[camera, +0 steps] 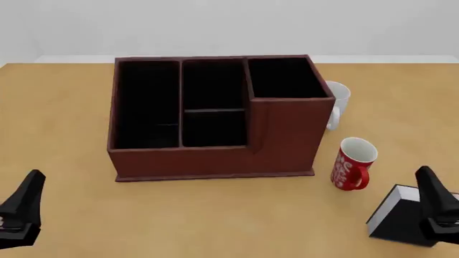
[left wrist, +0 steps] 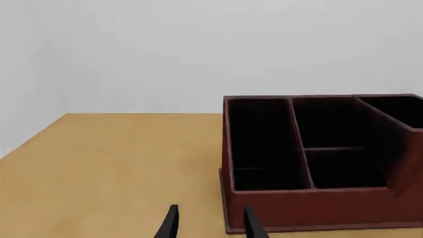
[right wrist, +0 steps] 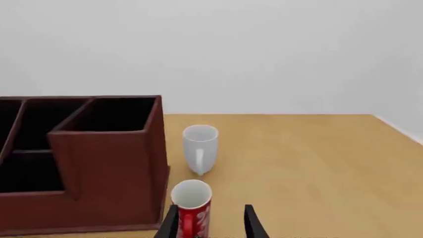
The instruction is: Pick up the book and place it in the right compartment of the caddy.
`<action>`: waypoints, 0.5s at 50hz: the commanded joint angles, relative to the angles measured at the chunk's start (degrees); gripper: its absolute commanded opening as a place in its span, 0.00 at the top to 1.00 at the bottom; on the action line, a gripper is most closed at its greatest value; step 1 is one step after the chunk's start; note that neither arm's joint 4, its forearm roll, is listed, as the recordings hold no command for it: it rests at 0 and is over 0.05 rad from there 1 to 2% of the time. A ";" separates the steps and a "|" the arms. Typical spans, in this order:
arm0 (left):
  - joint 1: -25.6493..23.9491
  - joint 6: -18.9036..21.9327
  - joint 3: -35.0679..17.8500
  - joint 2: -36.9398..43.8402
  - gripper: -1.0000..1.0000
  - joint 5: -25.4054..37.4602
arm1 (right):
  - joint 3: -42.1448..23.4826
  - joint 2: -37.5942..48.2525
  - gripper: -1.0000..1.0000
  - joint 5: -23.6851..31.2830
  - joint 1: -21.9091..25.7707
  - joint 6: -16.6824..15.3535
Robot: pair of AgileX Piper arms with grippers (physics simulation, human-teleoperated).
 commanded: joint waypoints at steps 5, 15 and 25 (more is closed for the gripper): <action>0.01 0.00 -0.15 0.26 0.00 -0.07 | -0.79 -2.21 0.00 3.66 0.47 -0.90; 0.02 -0.01 -0.15 0.26 0.00 -0.07 | -14.95 -1.89 0.00 19.44 -2.95 -10.76; 0.02 0.01 -0.15 0.27 0.00 -0.07 | -20.66 -2.16 0.00 31.75 5.18 -17.07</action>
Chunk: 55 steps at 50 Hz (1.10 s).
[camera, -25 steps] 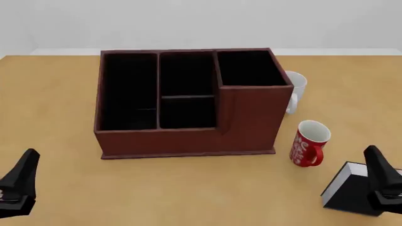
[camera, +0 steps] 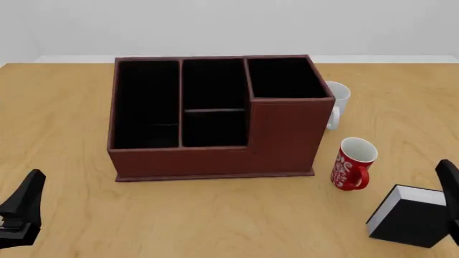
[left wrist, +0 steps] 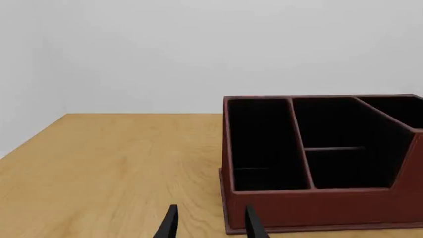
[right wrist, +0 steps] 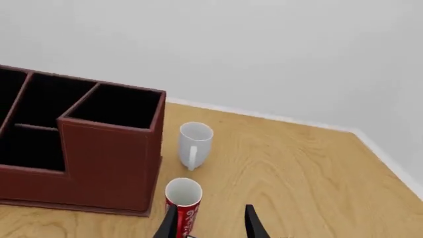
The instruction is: Pick up the book and place it in the right compartment of the caddy.
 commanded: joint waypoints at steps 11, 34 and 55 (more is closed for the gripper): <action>-0.01 -0.01 -0.01 0.01 0.00 -0.01 | -15.52 1.98 0.00 26.25 3.83 -19.23; 0.01 0.00 -0.01 0.02 0.00 -0.01 | -31.78 18.95 0.00 40.26 2.98 -37.29; -0.01 -0.02 -0.01 0.03 0.00 0.00 | -39.93 30.83 0.00 48.51 -4.57 -49.04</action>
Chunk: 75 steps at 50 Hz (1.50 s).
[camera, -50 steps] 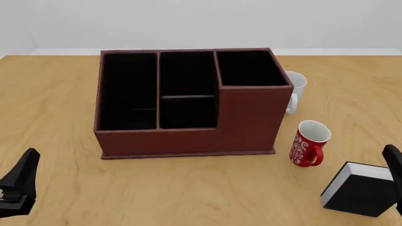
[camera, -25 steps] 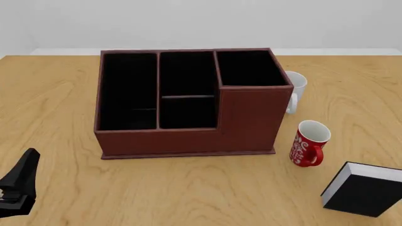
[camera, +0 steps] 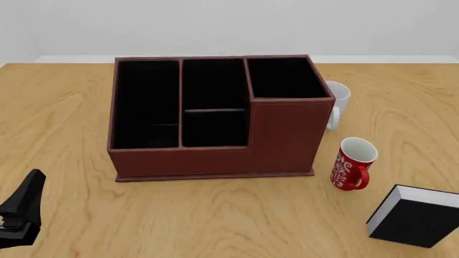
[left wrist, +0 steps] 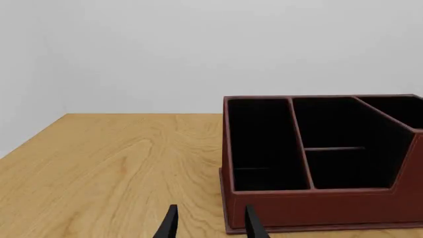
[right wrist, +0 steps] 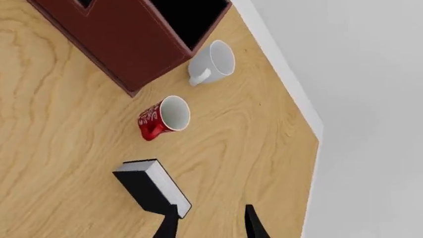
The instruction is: Pick up the book and place it in the right compartment of the caddy.
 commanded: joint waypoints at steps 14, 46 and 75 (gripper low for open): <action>0.00 -0.01 0.00 -0.01 0.00 0.00 | -6.80 15.29 0.00 4.62 -13.52 -17.82; -0.01 -0.01 0.00 0.00 0.00 0.00 | -4.42 27.91 0.00 8.28 -15.85 -23.20; -0.01 0.00 0.00 -0.01 0.00 0.00 | -2.43 33.38 0.00 8.32 -9.21 -18.90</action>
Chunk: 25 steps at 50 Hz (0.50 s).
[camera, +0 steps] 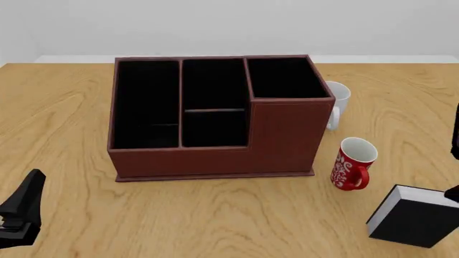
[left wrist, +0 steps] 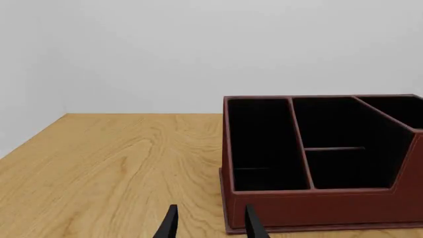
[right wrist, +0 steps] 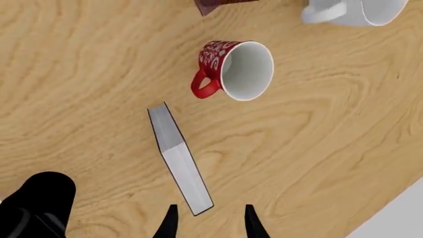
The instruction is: Pick up the book and place it in the right compartment of the caddy.
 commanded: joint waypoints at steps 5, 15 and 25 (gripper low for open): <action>0.00 0.02 0.00 0.02 0.00 0.01 | -0.23 3.02 0.00 0.04 4.04 2.18; -0.01 0.01 0.00 0.00 0.00 0.00 | -0.08 3.88 0.00 0.03 3.95 1.25; 0.01 -0.02 0.00 0.01 0.00 0.00 | -0.39 4.93 0.00 0.03 7.64 4.67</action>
